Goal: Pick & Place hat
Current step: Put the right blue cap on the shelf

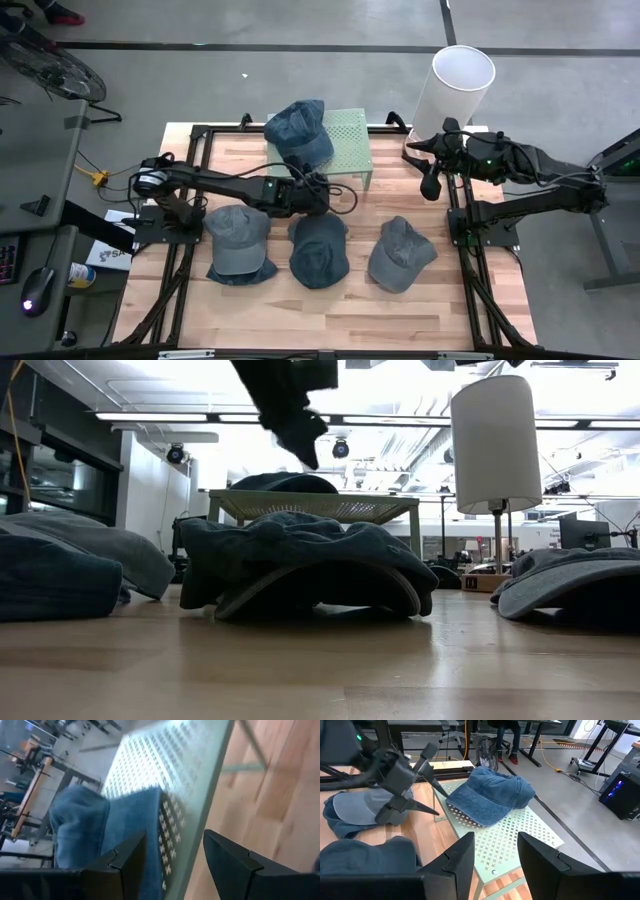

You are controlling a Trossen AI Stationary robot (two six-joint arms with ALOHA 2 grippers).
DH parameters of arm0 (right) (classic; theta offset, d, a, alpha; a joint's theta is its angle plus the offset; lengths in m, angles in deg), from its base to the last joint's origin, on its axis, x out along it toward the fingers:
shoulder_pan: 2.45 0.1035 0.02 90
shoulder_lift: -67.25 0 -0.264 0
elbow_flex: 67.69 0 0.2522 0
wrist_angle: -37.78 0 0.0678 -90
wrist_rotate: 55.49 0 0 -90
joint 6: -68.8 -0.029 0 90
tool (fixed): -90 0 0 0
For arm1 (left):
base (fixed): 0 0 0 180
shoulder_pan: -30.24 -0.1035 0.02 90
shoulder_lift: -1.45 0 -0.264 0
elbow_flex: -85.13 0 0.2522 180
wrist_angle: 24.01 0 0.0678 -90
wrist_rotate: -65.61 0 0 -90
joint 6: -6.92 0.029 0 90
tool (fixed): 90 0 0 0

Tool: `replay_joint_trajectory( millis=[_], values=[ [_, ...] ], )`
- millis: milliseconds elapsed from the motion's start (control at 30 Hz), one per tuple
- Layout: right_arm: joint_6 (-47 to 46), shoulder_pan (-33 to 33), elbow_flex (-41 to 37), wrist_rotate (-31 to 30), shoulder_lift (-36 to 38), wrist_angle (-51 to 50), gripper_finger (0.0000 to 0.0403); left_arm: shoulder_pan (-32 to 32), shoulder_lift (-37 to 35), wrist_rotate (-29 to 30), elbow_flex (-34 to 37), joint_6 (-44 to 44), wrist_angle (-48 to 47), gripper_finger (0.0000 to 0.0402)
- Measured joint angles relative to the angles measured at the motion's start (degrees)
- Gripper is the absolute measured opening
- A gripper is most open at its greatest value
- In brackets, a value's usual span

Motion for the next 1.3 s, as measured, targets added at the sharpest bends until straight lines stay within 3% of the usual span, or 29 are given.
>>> replay_joint_trajectory(
  millis=[400, 733, 1167, 1300],
  values=[
    [-0.07, 0.01, 0.0, 0.0, 0.0, -0.02, 0.0142, -4.64, 1.52, 1.48, -0.11, -0.46, 0.67, 0.0191],
    [-0.1, 0.01, 0.0, 0.0, 0.0, -0.07, 0.0142, -6.9, 1.52, -1.35, -0.11, -0.5, 0.5, 0.0185],
    [-0.1, 0.01, 0.02, 0.0, 0.0, -0.05, 0.0142, -6.72, 1.37, -1.04, -0.12, -0.23, 0.37, 0.0053],
    [-0.1, 0.01, 0.02, -0.02, 0.0, -0.04, 0.0142, -6.55, 1.3, -0.76, -0.17, 0.19, -1.56, 0.0037]
  ],
)
